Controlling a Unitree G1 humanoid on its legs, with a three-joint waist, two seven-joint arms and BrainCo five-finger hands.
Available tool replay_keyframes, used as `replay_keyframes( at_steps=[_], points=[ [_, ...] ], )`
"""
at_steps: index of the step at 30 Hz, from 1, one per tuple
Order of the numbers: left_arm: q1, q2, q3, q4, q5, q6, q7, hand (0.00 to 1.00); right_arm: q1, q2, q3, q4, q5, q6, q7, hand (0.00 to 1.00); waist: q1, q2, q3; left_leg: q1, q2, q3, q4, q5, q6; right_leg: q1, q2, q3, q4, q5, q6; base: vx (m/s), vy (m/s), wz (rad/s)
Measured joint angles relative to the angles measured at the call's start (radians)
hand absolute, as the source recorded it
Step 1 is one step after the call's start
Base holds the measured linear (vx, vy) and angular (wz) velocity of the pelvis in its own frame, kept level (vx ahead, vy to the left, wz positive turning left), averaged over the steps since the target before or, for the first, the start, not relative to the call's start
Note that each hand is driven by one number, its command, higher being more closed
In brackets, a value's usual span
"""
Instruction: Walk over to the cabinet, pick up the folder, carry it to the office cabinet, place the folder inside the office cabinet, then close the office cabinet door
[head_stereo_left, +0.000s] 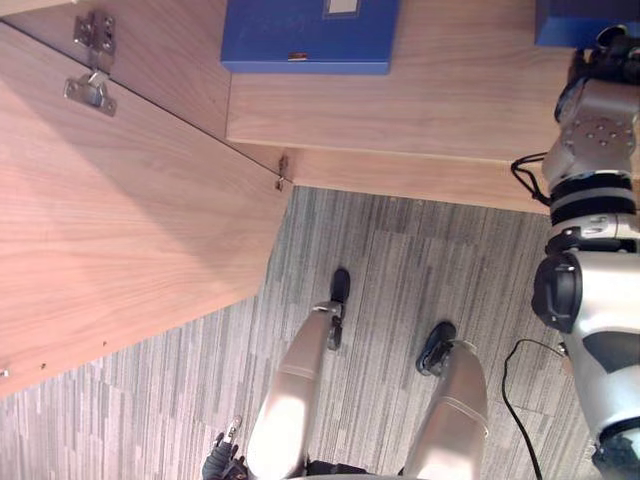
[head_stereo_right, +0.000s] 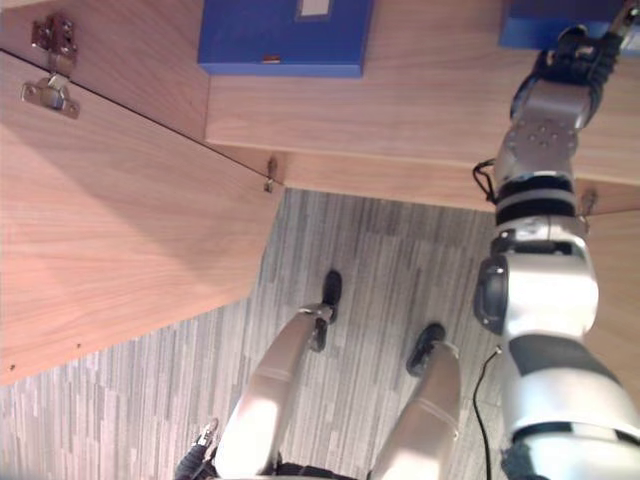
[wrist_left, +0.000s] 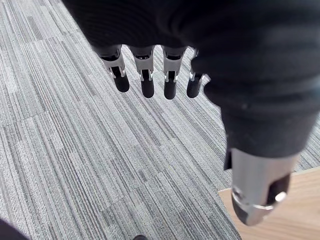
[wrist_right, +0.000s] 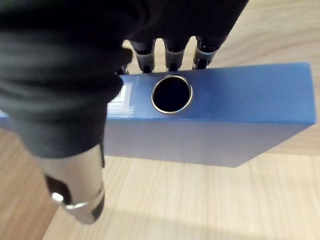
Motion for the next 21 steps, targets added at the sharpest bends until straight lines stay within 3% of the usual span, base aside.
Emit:
replay_keyframes(
  at_steps=[3, 5, 7, 9, 11, 12, 16, 21],
  points=[
    [0.0, 0.008, 0.0, 0.0, -0.002, 0.0, 0.0, 0.0, 0.0, -0.005, 0.069, 0.052, -0.043, 0.048, 0.001, 0.0, -0.005, -0.01, -0.004, 0.01, 0.002, 0.001, -0.023, 0.015, -0.001, 0.004, 0.005, -0.001, -0.016, 0.011, -0.003, 0.0, -0.012, -0.03],
    [0.0, 0.015, -0.001, -0.001, -0.002, 0.0, 0.0, 0.0, 0.001, -0.015, 0.204, 0.109, -0.101, 0.115, 0.005, 0.0, -0.015, -0.018, -0.009, 0.021, 0.002, 0.002, -0.053, 0.033, 0.0, 0.006, 0.007, -0.002, -0.03, 0.022, -0.004, 0.0, 0.0, 0.0],
    [0.0, 0.018, -0.001, -0.003, -0.003, 0.0, -0.001, 0.0, 0.001, -0.037, 0.341, 0.164, -0.215, 0.201, 0.018, 0.0, -0.02, -0.02, -0.009, 0.027, 0.002, 0.0, -0.073, 0.047, -0.004, 0.007, 0.008, -0.006, -0.038, 0.028, -0.007, -0.01, -0.015, 0.01],
    [0.0, 0.019, -0.003, -0.005, -0.005, 0.0, -0.002, 0.0, 0.003, -0.056, 0.448, 0.205, -0.305, 0.256, 0.04, 0.0, -0.02, -0.02, -0.009, 0.034, 0.002, 0.0, -0.094, 0.059, -0.003, 0.009, 0.011, -0.007, -0.046, 0.034, -0.008, 0.0, 0.0, 0.0],
    [-0.001, 0.022, -0.006, -0.019, -0.007, 0.0, -0.007, 0.0, 0.016, -0.083, 0.585, 0.252, -0.467, 0.31, 0.069, 0.0, -0.021, -0.02, -0.009, 0.043, 0.003, -0.006, -0.117, 0.075, -0.006, 0.02, 0.013, -0.022, -0.06, 0.041, -0.012, -0.01, -0.022, 0.08],
    [-0.001, 0.029, -0.017, -0.026, -0.007, 0.0, -0.013, 0.0, 0.042, -0.101, 0.666, 0.27, -0.581, 0.315, 0.091, 0.0, -0.021, -0.023, -0.01, 0.056, 0.003, -0.01, -0.131, 0.081, -0.006, 0.035, 0.014, -0.028, -0.068, 0.042, -0.013, 0.0, -0.024, 0.08],
    [0.001, 0.061, -0.034, -0.034, -0.003, 0.0, -0.044, 0.0, 0.114, -0.093, 0.856, 0.298, -0.789, 0.324, 0.135, 0.0, -0.018, -0.061, -0.037, 0.108, 0.004, -0.013, -0.208, 0.112, -0.01, 0.065, 0.022, -0.037, -0.104, 0.05, -0.019, 0.02, -0.035, 0.01],
    [0.0, 0.074, -0.044, -0.032, -0.001, 0.0, -0.069, 0.0, 0.172, -0.089, 0.85, 0.301, -0.872, 0.325, 0.16, 0.0, -0.016, -0.075, -0.054, 0.165, 0.006, -0.026, -0.307, 0.159, -0.019, 0.103, 0.029, -0.059, -0.151, 0.065, -0.022, 0.06, -0.051, 0.05]
  ],
)
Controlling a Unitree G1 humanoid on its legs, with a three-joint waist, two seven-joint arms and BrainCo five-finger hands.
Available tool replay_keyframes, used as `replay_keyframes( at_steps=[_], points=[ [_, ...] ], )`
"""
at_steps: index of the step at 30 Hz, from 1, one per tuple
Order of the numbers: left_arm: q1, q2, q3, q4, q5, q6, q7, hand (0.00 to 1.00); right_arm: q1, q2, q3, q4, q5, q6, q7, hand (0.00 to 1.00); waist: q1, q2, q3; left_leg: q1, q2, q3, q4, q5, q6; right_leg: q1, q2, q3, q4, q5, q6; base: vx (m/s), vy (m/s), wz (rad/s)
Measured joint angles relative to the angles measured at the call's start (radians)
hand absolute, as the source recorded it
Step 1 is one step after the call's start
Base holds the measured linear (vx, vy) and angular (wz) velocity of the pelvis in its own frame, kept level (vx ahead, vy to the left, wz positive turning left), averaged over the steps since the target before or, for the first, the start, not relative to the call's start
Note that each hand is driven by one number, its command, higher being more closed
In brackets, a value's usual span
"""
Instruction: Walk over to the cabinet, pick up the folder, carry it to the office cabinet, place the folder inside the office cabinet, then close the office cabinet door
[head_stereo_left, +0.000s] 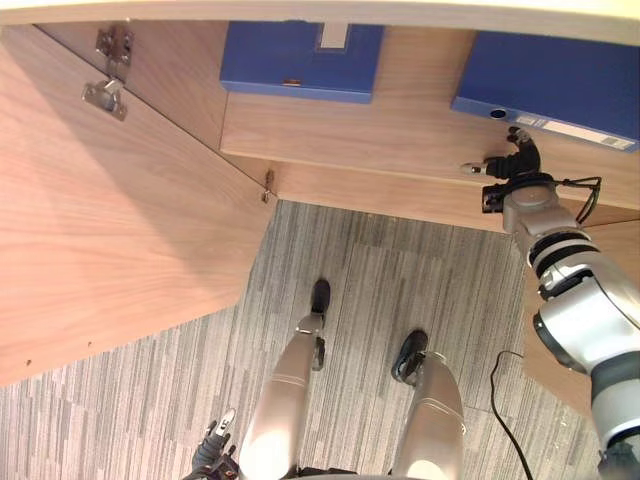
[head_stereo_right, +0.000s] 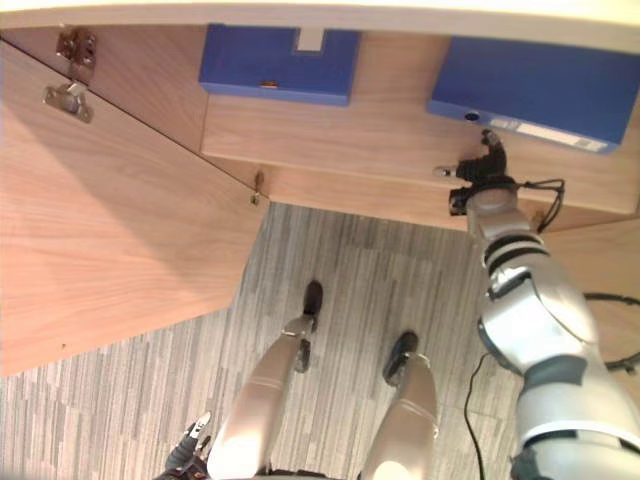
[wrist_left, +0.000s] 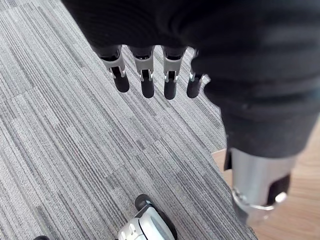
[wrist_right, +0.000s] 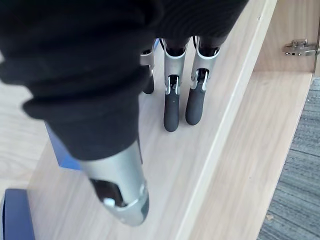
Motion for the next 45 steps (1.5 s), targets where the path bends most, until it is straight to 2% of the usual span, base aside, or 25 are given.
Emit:
replay_keyframes(
  at_steps=[4, 8, 12, 17, 20, 22, 23, 25, 26, 29, 30, 32, 33, 34, 35, 37, 38, 41, 45],
  points=[
    [0.0, 0.0, 0.002, -0.002, 0.0, 0.0, -0.018, 0.0, 0.026, 0.01, -0.045, 0.007, -0.122, 0.004, 0.019, 0.0, 0.006, -0.005, -0.014, 0.045, 0.009, -0.003, -0.102, 0.05, -0.007, 0.016, 0.012, -0.016, -0.044, 0.019, -0.006, 0.05, -0.062, -0.02],
    [-0.001, -0.004, -0.002, -0.035, -0.001, 0.001, -0.031, 0.0, 0.069, 0.008, -0.183, -0.007, -0.225, 0.02, 0.064, 0.0, 0.019, -0.006, -0.014, 0.115, 0.016, 0.0, -0.211, 0.099, -0.013, 0.044, 0.019, -0.018, -0.071, 0.026, -0.007, 0.03, -0.083, -0.04],
    [-0.001, -0.005, -0.002, -0.049, -0.001, 0.0, -0.041, 0.0, 0.064, 0.003, -0.219, -0.016, -0.279, 0.028, 0.094, 0.0, 0.019, -0.006, -0.014, 0.132, 0.022, 0.01, -0.247, 0.115, -0.015, 0.044, 0.026, -0.013, -0.087, 0.036, -0.006, 0.03, -0.07, -0.09],
    [-0.001, -0.028, 0.024, -0.066, -0.008, -0.002, -0.041, 0.0, 0.078, 0.014, -0.235, -0.069, -0.416, 0.049, 0.099, 0.0, 0.025, -0.007, -0.013, 0.156, 0.036, 0.048, -0.269, 0.117, -0.014, 0.047, 0.047, 0.017, -0.122, 0.061, -0.004, 0.03, -0.034, -0.25],
    [-0.002, -0.043, 0.048, -0.065, -0.011, -0.012, -0.041, 0.0, 0.134, 0.068, -0.273, -0.099, -0.511, 0.053, 0.089, 0.0, 0.015, -0.009, -0.012, 0.207, 0.05, 0.066, -0.302, 0.12, -0.013, 0.091, 0.067, 0.025, -0.164, 0.078, -0.004, 0.04, -0.045, -0.26],
    [-0.021, -0.046, 0.062, -0.046, -0.011, -0.015, -0.041, 0.0, 0.211, 0.146, -0.334, -0.125, -0.544, 0.053, 0.064, 0.0, 0.006, -0.01, -0.012, 0.262, 0.058, 0.074, -0.326, 0.119, -0.014, 0.146, 0.079, 0.025, -0.198, 0.086, 0.0, 0.05, -0.056, -0.2],
    [-0.029, -0.048, 0.068, -0.037, -0.011, -0.018, -0.04, 0.0, 0.229, 0.171, -0.361, -0.13, -0.544, 0.051, 0.055, 0.0, 0.001, -0.012, -0.011, 0.276, 0.061, 0.077, -0.333, 0.119, -0.014, 0.16, 0.083, 0.025, -0.206, 0.087, 0.0, 0.06, -0.058, -0.16],
    [-0.071, -0.049, 0.095, -0.004, -0.01, -0.023, -0.036, 0.0, 0.321, 0.295, -0.489, -0.15, -0.544, 0.039, 0.03, 0.0, -0.014, -0.022, -0.012, 0.332, 0.072, 0.081, -0.34, 0.11, -0.024, 0.229, 0.099, 0.02, -0.245, 0.095, 0.001, 0.06, -0.051, -0.14],
    [-0.083, -0.052, 0.098, 0.002, -0.011, -0.024, -0.035, 0.0, 0.352, 0.331, -0.532, -0.151, -0.544, 0.043, 0.034, 0.0, -0.014, -0.024, -0.013, 0.347, 0.076, 0.082, -0.34, 0.107, -0.027, 0.25, 0.104, 0.017, -0.258, 0.098, 0.001, 0.07, -0.055, -0.12],
    [-0.108, -0.073, 0.15, 0.002, 0.005, -0.028, -0.022, 0.0, 0.567, 0.553, -0.782, -0.151, -0.545, 0.069, 0.046, 0.0, -0.006, -0.047, -0.026, 0.413, 0.1, 0.096, -0.313, 0.07, -0.062, 0.355, 0.133, 0.011, -0.322, 0.115, 0.0, 0.08, -0.042, -0.18],
    [-0.109, -0.081, 0.18, 0.003, 0.014, -0.03, -0.015, 0.0, 0.663, 0.637, -0.854, -0.151, -0.545, 0.075, 0.048, 0.0, -0.006, -0.057, -0.044, 0.42, 0.108, 0.106, -0.29, 0.049, -0.059, 0.377, 0.142, 0.013, -0.343, 0.12, -0.002, 0.09, -0.027, -0.25],
    [-0.118, -0.096, 0.231, 0.024, 0.036, -0.03, 0.002, 0.0, 0.842, 0.739, -0.989, -0.151, -0.539, 0.083, 0.058, 0.0, -0.014, -0.07, -0.09, 0.448, 0.117, 0.119, -0.272, 0.023, -0.056, 0.423, 0.152, 0.015, -0.379, 0.13, 0.001, 0.08, -0.003, -0.21],
    [-0.118, -0.099, 0.238, 0.027, 0.038, -0.03, 0.003, 0.0, 0.863, 0.746, -1.003, -0.151, -0.538, 0.083, 0.058, 0.0, -0.016, -0.072, -0.098, 0.453, 0.118, 0.122, -0.272, 0.021, -0.055, 0.429, 0.153, 0.016, -0.384, 0.131, 0.002, 0.07, 0.016, -0.31],
    [-0.125, -0.102, 0.27, 0.057, 0.044, -0.031, 0.007, 0.0, 0.916, 0.745, -1.073, -0.13, -0.506, 0.082, 0.065, 0.0, -0.025, -0.079, -0.127, 0.491, 0.12, 0.141, -0.275, 0.01, -0.048, 0.464, 0.156, 0.025, -0.407, 0.141, 0.005, 0.05, 0.043, -0.35],
    [-0.128, -0.101, 0.295, 0.089, 0.061, -0.031, 0.013, 0.0, 0.974, 0.737, -1.115, -0.161, -0.402, 0.052, 0.067, 0.0, -0.032, -0.086, -0.164, 0.519, 0.12, 0.157, -0.287, 0.006, -0.045, 0.488, 0.158, 0.034, -0.429, 0.147, 0.007, 0.04, 0.039, -0.39],
    [-0.131, -0.099, 0.323, 0.12, 0.08, -0.031, 0.021, 0.0, 1.019, 0.734, -1.155, -0.176, -0.31, 0.015, 0.069, 0.0, -0.041, -0.094, -0.198, 0.557, 0.12, 0.17, -0.311, 0.006, -0.045, 0.514, 0.161, 0.04, -0.452, 0.151, 0.009, 0.01, 0.03, -0.27],
    [-0.132, -0.098, 0.355, 0.151, 0.085, -0.031, 0.026, 0.0, 1.073, 0.734, -1.195, -0.193, -0.206, -0.023, 0.075, 0.0, -0.051, -0.102, -0.247, 0.606, 0.121, 0.191, -0.35, 0.007, -0.043, 0.543, 0.165, 0.041, -0.476, 0.153, 0.01, 0.01, 0.029, -0.27],
    [-0.135, -0.099, 0.378, 0.169, 0.083, -0.031, 0.031, 0.0, 1.145, 0.74, -1.267, -0.195, -0.051, -0.053, 0.098, 0.0, -0.061, -0.114, -0.312, 0.666, 0.123, 0.208, -0.371, 0.004, -0.041, 0.604, 0.171, 0.041, -0.514, 0.156, 0.011, 0.06, 0.016, -0.17],
    [-0.131, -0.107, 0.334, 0.127, 0.077, -0.035, 0.04, 0.0, 1.167, 0.741, -1.324, -0.197, -0.022, -0.057, 0.114, 0.0, -0.071, -0.11, -0.35, 0.695, 0.121, 0.21, -0.374, -0.008, -0.04, 0.657, 0.178, 0.039, -0.567, 0.172, 0.015, 0.05, 0.007, -0.02]
  ],
)
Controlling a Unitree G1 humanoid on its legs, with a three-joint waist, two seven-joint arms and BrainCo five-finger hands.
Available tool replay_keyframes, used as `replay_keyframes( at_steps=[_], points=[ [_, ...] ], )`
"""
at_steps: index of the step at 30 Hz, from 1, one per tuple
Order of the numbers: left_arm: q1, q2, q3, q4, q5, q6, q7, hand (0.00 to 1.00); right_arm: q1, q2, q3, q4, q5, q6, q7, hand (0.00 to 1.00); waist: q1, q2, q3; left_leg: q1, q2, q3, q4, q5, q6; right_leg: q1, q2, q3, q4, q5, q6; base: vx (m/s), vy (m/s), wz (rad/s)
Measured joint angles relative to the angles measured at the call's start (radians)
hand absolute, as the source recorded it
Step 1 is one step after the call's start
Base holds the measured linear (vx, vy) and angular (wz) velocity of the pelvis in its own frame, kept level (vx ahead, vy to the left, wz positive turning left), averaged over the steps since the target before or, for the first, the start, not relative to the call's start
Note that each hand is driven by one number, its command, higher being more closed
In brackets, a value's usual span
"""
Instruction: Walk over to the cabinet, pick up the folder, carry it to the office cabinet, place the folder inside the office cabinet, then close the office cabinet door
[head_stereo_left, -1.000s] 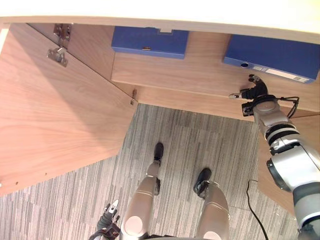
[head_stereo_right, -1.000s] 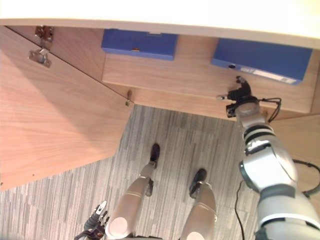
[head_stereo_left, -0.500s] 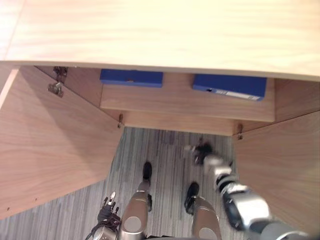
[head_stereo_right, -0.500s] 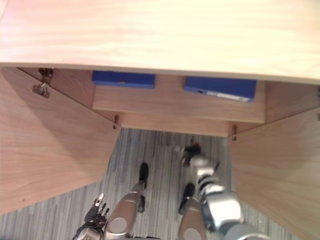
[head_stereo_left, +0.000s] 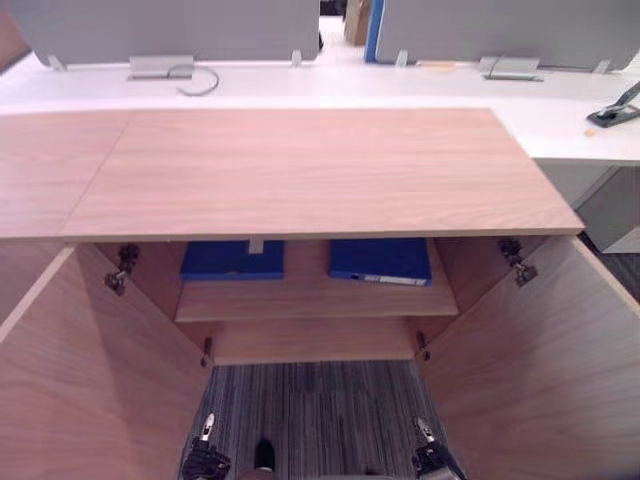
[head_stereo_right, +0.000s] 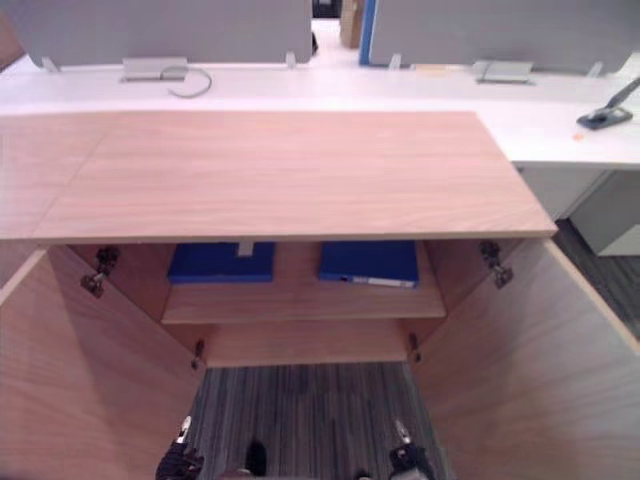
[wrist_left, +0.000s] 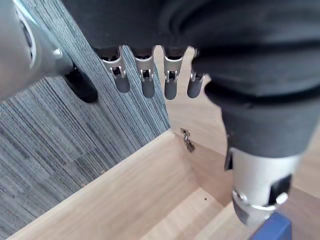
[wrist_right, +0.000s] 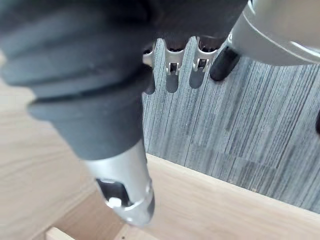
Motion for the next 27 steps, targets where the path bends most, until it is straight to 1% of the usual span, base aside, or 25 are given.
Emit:
replay_keyframes(
  at_steps=[1, 2, 4, 5, 6, 7, 9, 12, 13, 14, 15, 16, 18, 20, 21, 23, 27],
  points=[
    [0.013, -0.003, -0.05, -0.053, 0.0, 0.0, 0.006, 0.0, 0.002, 0.001, -0.013, 0.001, 0.001, 0.0, 0.004, 0.0, 0.0, -0.001, -0.002, 0.008, -0.001, -0.001, 0.0, -0.003, -0.002, 0.018, 0.003, -0.001, -0.019, 0.006, 0.001, 0.04, 0.012, -0.01],
    [0.023, -0.001, -0.077, -0.089, 0.0, 0.001, 0.008, 0.0, 0.004, 0.001, -0.016, 0.001, 0.001, 0.0, 0.004, 0.0, 0.0, -0.003, -0.003, 0.011, -0.001, -0.001, 0.0, -0.005, -0.003, 0.024, 0.004, -0.002, -0.027, 0.009, 0.002, 0.04, 0.01, 0.02],
    [0.083, 0.007, -0.167, -0.303, -0.001, -0.007, 0.021, 0.0, 0.006, 0.002, -0.014, -0.005, 0.001, -0.001, 0.004, 0.0, 0.001, -0.005, -0.006, 0.012, -0.002, -0.005, 0.0, -0.006, -0.003, 0.048, 0.008, -0.006, -0.054, 0.022, 0.003, 0.06, 0.006, 0.04],
    [0.098, 0.008, -0.186, -0.354, -0.004, -0.014, 0.022, 0.0, 0.006, 0.002, -0.009, -0.005, 0.001, -0.001, 0.003, 0.0, 0.001, -0.005, -0.007, 0.012, -0.004, -0.006, 0.0, -0.006, -0.003, 0.051, 0.009, -0.006, -0.057, 0.024, 0.004, 0.06, 0.006, 0.06],
    [0.129, 0.008, -0.232, -0.48, -0.009, -0.028, 0.026, 0.0, 0.007, 0.002, 0.006, -0.007, 0.001, 0.0, 0.002, 0.0, 0.002, -0.004, -0.008, 0.018, -0.008, -0.006, 0.0, -0.006, -0.003, 0.063, 0.008, -0.007, -0.067, 0.028, 0.009, 0.04, 0.008, 0.05],
    [0.132, 0.009, -0.237, -0.493, -0.009, -0.029, 0.027, 0.0, 0.007, 0.002, 0.007, -0.007, 0.001, 0.0, 0.002, 0.0, 0.003, -0.004, -0.008, 0.02, -0.009, -0.006, 0.0, -0.006, -0.003, 0.066, 0.008, -0.007, -0.069, 0.029, 0.01, 0.03, 0.013, 0.05],
    [0.156, 0.012, -0.278, -0.594, -0.009, -0.032, 0.032, 0.0, 0.01, 0.001, 0.04, -0.009, 0.001, 0.001, -0.003, 0.0, 0.005, -0.007, -0.009, 0.041, -0.014, -0.007, -0.001, -0.006, -0.003, 0.098, 0.004, -0.011, -0.079, 0.032, 0.014, 0.01, 0.017, 0.06],
    [0.19, 0.011, -0.331, -0.75, 0.012, -0.034, 0.041, 0.0, 0.021, 0.0, 0.041, -0.004, 0.001, 0.002, -0.004, 0.0, 0.009, -0.012, -0.023, 0.037, -0.006, -0.031, 0.0, -0.008, -0.003, 0.108, 0.006, -0.033, -0.078, 0.033, 0.014, -0.04, 0.003, 0.18],
    [0.202, 0.009, -0.345, -0.825, 0.039, -0.036, 0.047, 0.0, 0.03, 0.0, 0.041, -0.001, 0.001, 0.004, -0.004, 0.0, 0.017, -0.015, -0.026, 0.034, -0.003, -0.046, -0.001, -0.009, -0.002, 0.11, 0.007, -0.037, -0.077, 0.034, 0.013, -0.08, 0.009, 0.22],
    [0.208, 0.009, -0.349, -0.853, 0.06, -0.036, 0.055, 0.0, 0.035, 0.0, 0.041, 0.0, 0.002, 0.004, -0.005, 0.0, 0.02, -0.016, -0.029, 0.029, -0.003, -0.055, -0.001, -0.014, -0.003, 0.112, 0.008, -0.043, -0.077, 0.034, 0.013, -0.08, 0.006, 0.27],
    [0.218, 0.008, -0.353, -0.9, 0.09, -0.038, 0.063, 0.0, 0.041, 0.0, 0.042, 0.003, 0.005, 0.004, -0.006, 0.0, 0.021, -0.019, -0.033, 0.025, -0.002, -0.07, -0.001, -0.018, 0.007, 0.116, 0.008, -0.06, -0.076, 0.035, 0.013, -0.06, -0.004, 0.23],
    [0.222, 0.007, -0.355, -0.922, 0.099, -0.038, 0.067, 0.0, 0.045, 0.0, 0.041, 0.005, 0.014, 0.004, -0.008, 0.0, 0.023, -0.021, -0.035, 0.025, -0.002, -0.074, -0.001, -0.017, 0.007, 0.116, 0.009, -0.063, -0.075, 0.035, 0.013, -0.06, -0.002, 0.21],
    [0.237, 0.006, -0.358, -1.0, 0.168, -0.04, 0.097, 0.0, 0.06, 0.0, 0.051, 0.01, 0.035, 0.004, -0.01, 0.0, 0.037, -0.029, -0.045, 0.017, 0.0, -0.086, -0.001, -0.015, 0.01, 0.116, 0.012, -0.075, -0.073, 0.035, 0.012, -0.06, -0.004, 0.19],
    [0.243, 0.005, -0.362, -1.09, 0.264, -0.043, 0.125, 0.0, 0.067, -0.002, 0.074, 0.015, 0.052, 0.003, -0.011, 0.0, 0.043, -0.042, -0.054, 0.005, -0.001, -0.109, -0.001, -0.011, 0.012, 0.117, 0.014, -0.096, -0.073, 0.035, 0.012, -0.05, -0.01, 0.28],
    [0.247, 0.005, -0.362, -1.113, 0.288, -0.044, 0.133, 0.0, 0.067, -0.001, 0.076, 0.02, 0.059, 0.003, -0.011, 0.0, 0.045, -0.044, -0.056, 0.004, -0.002, -0.113, -0.001, -0.009, 0.013, 0.118, 0.014, -0.101, -0.073, 0.035, 0.012, -0.03, -0.002, 0.23],
    [0.273, 0.001, -0.362, -1.203, 0.381, -0.053, 0.162, 0.0, 0.067, -0.001, 0.071, 0.03, 0.072, 0.002, -0.011, 0.0, 0.045, -0.048, -0.062, 0.0, -0.008, -0.128, -0.001, -0.001, 0.022, 0.123, 0.008, -0.122, -0.07, 0.035, 0.013, -0.02, 0.008, 0.2],
    [0.295, -0.004, -0.323, -1.277, 0.467, -0.064, 0.201, 0.0, 0.067, 0.0, 0.069, 0.031, 0.073, 0.002, -0.01, 0.0, 0.048, -0.049, -0.062, -0.003, -0.015, -0.132, -0.001, 0.007, 0.02, 0.123, 0.002, -0.133, -0.065, 0.035, 0.014, -0.03, 0.015, 0.09]
  ],
)
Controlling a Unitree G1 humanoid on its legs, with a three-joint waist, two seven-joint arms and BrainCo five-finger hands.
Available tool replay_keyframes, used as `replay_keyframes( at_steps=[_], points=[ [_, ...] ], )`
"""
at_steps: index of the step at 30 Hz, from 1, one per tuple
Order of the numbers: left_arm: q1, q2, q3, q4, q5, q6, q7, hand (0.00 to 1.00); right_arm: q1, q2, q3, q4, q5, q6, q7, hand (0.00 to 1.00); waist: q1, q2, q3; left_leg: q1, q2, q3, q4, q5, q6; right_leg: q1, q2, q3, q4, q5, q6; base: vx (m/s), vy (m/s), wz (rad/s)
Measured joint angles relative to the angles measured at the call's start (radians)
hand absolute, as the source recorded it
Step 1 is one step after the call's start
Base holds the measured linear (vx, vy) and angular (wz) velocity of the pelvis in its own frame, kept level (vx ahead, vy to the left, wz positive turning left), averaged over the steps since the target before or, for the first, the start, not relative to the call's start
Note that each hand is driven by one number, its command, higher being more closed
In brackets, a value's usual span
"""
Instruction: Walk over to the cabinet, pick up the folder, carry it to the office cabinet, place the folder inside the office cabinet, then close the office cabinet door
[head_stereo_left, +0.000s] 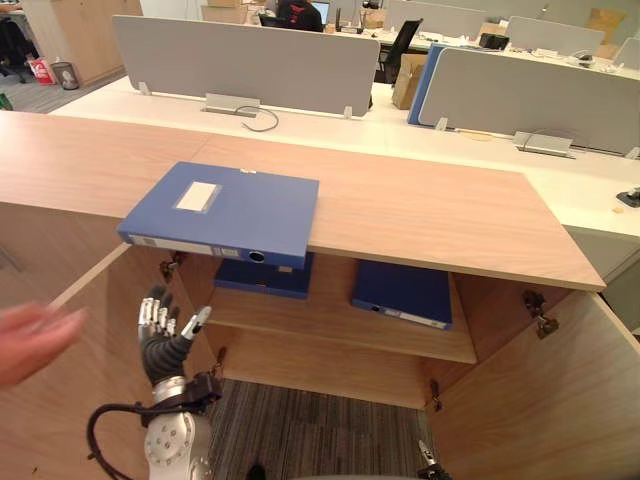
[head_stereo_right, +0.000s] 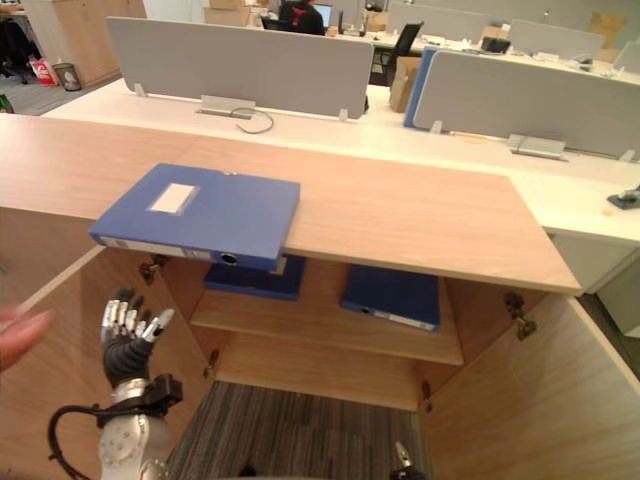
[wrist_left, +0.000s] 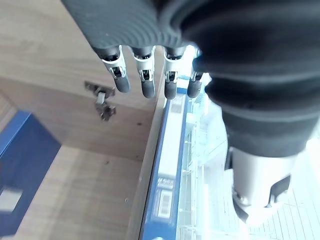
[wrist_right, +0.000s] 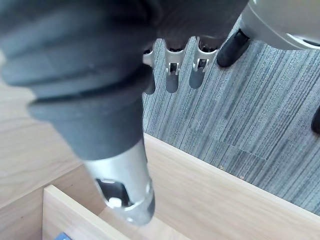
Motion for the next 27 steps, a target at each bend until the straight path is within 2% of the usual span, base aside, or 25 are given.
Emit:
replay_keyframes(
  at_steps=[4, 15, 18, 19, 22, 24, 27],
  points=[
    [0.024, -0.006, 0.036, -0.015, 0.059, 0.0, 0.04, 0.0, -0.003, 0.0, -0.002, 0.0, 0.0, 0.0, 0.001, 0.0, 0.001, 0.0, 0.0, 0.003, 0.001, -0.001, 0.0, 0.002, 0.0, 0.002, -0.001, -0.001, 0.003, 0.0, 0.0, -0.03, 0.004, 0.0],
    [0.048, -0.011, 0.037, -0.034, 0.157, 0.001, 0.042, 0.0, -0.004, 0.001, -0.009, 0.0, -0.002, 0.002, 0.001, 0.0, -0.004, -0.005, 0.005, 0.013, -0.002, 0.001, 0.0, 0.012, 0.0, 0.005, -0.003, -0.007, 0.002, -0.001, 0.001, -0.02, 0.0, 0.01],
    [0.048, -0.01, 0.029, -0.066, 0.274, 0.009, 0.074, 0.0, -0.004, 0.001, -0.008, 0.007, -0.002, 0.002, 0.001, 0.0, -0.006, -0.008, 0.006, 0.013, -0.006, 0.002, 0.0, 0.012, 0.001, 0.005, -0.007, -0.007, 0.002, -0.001, 0.001, 0.0, 0.0, 0.0],
    [0.048, -0.009, 0.016, -0.108, 0.357, 0.01, 0.108, 0.0, -0.004, 0.001, -0.006, 0.012, -0.002, 0.002, 0.001, 0.0, -0.008, -0.009, 0.006, 0.013, -0.007, 0.004, 0.0, 0.012, 0.002, 0.005, -0.008, -0.007, 0.001, -0.001, 0.001, 0.0, 0.0, 0.0],
    [0.035, 0.001, -0.028, -0.19, 0.484, 0.007, 0.164, 0.0, -0.006, 0.001, 0.002, 0.017, -0.002, 0.001, 0.001, 0.0, -0.008, -0.009, 0.006, 0.012, -0.008, 0.005, 0.0, 0.011, 0.003, 0.004, -0.008, -0.007, 0.001, -0.001, 0.001, 0.0, 0.0, 0.0],
    [-0.003, 0.021, -0.059, -0.236, 0.572, -0.003, 0.203, 0.0, -0.006, 0.001, 0.002, 0.018, -0.003, 0.0, 0.002, 0.0, -0.009, -0.007, 0.004, 0.013, -0.007, 0.007, 0.0, 0.011, 0.004, 0.003, -0.007, -0.006, 0.0, -0.001, 0.001, -0.01, 0.0, -0.02],
    [-0.07, 0.1, -0.085, -0.252, 0.673, -0.009, 0.237, 0.0, -0.006, -0.001, 0.002, 0.031, -0.007, -0.005, 0.005, 0.0, -0.011, -0.005, -0.001, 0.011, -0.002, 0.018, 0.0, 0.01, 0.002, -0.005, 0.003, 0.008, -0.006, -0.001, 0.001, 0.0, 0.0, -0.12]
  ],
)
